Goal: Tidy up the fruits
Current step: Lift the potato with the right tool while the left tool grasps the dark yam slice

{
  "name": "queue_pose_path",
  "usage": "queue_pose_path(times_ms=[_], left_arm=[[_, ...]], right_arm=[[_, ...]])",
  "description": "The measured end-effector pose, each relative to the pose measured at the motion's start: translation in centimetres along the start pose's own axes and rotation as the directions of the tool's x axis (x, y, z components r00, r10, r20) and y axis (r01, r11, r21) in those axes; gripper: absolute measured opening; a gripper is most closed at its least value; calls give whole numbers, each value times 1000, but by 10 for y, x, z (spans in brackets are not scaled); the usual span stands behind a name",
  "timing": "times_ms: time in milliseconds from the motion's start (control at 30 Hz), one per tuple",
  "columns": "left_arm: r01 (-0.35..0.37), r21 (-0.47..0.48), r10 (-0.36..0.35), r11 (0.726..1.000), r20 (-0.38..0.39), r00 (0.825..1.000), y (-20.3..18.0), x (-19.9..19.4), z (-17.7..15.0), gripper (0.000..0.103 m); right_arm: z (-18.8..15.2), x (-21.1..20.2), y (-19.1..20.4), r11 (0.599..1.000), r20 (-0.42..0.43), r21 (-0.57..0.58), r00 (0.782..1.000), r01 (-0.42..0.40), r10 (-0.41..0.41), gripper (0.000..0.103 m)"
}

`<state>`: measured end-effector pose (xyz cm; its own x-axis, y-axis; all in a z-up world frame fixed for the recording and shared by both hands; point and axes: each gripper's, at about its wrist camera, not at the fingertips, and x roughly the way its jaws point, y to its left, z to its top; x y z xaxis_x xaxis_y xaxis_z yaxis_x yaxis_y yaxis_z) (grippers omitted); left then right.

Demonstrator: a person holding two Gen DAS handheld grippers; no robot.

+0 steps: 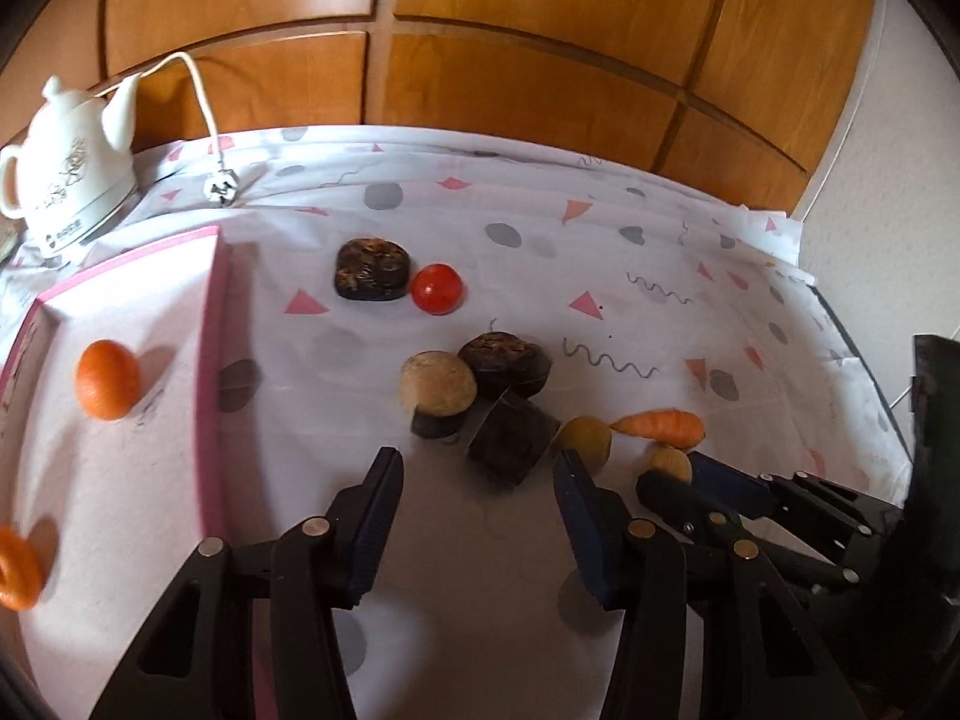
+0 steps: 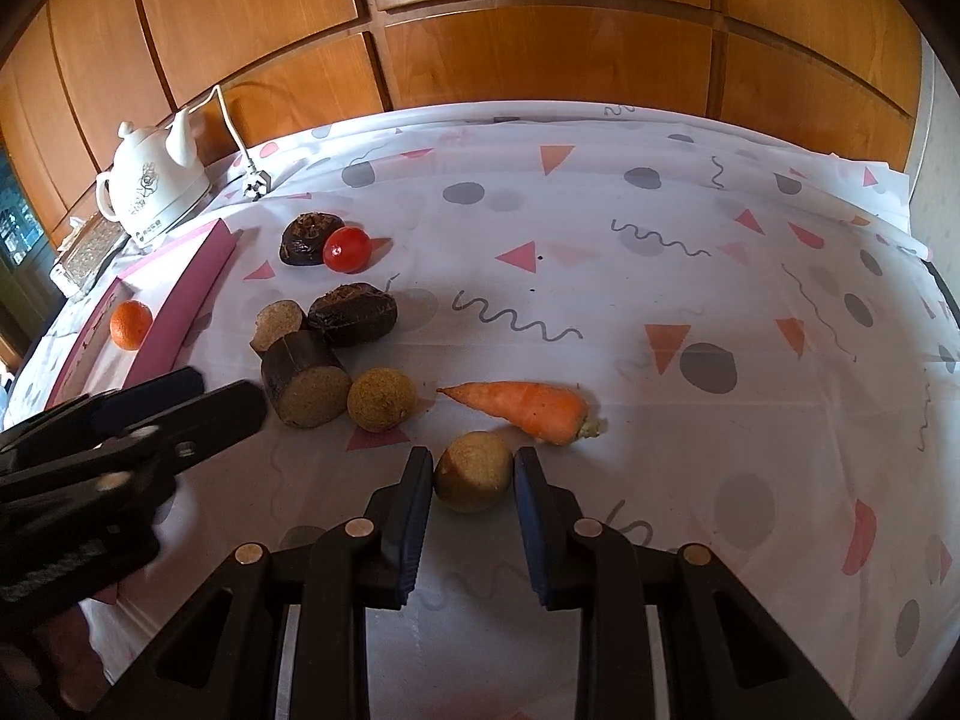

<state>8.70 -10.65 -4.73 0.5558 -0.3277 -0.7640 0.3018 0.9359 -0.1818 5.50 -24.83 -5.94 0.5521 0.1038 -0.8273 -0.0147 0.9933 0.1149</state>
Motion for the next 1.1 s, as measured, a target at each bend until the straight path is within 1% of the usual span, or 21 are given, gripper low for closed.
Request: queue_pose_path(times_ms=[267, 333, 367, 400, 500, 567, 733, 900, 1100], left_arm=[[19, 12, -18, 1000, -15, 1000, -4, 22, 6, 53], [28, 14, -27, 1000, -20, 999, -4, 27, 6, 45], [40, 15, -40, 999, -23, 999, -4, 28, 6, 34], [39, 21, -39, 999, -26, 999, -5, 29, 5, 33], [47, 42, -46, 998, -23, 999, -9, 27, 2, 32], [39, 48, -38, 998, -17, 999, -10, 23, -3, 32], [37, 45, -36, 998, -20, 999, -7, 12, -14, 32], [15, 42, -14, 999, -19, 1000, -3, 1, -23, 32], [6, 29, -7, 1000, 25, 1000, 6, -20, -24, 32]], right_arm=[[1, 1, -1, 1000, -1, 4, 1000, -6, 6, 28], [1, 1, -1, 1000, -1, 3, 1000, -6, 6, 28], [1, 1, -1, 1000, -1, 2, 1000, -7, 7, 28], [1, 1, -1, 1000, -1, 1, 1000, -8, 8, 28], [1, 2, -1, 1000, 0, -2, 1000, -11, 11, 28], [1, 2, -1, 1000, 1, -2, 1000, -11, 11, 28], [1, 1, 0, 1000, 0, 0, 1000, -10, 10, 28], [-1, -2, 2, 1000, -4, 3, 1000, -14, 14, 28], [-6, -6, 11, 999, -7, -17, 999, -33, 33, 28]])
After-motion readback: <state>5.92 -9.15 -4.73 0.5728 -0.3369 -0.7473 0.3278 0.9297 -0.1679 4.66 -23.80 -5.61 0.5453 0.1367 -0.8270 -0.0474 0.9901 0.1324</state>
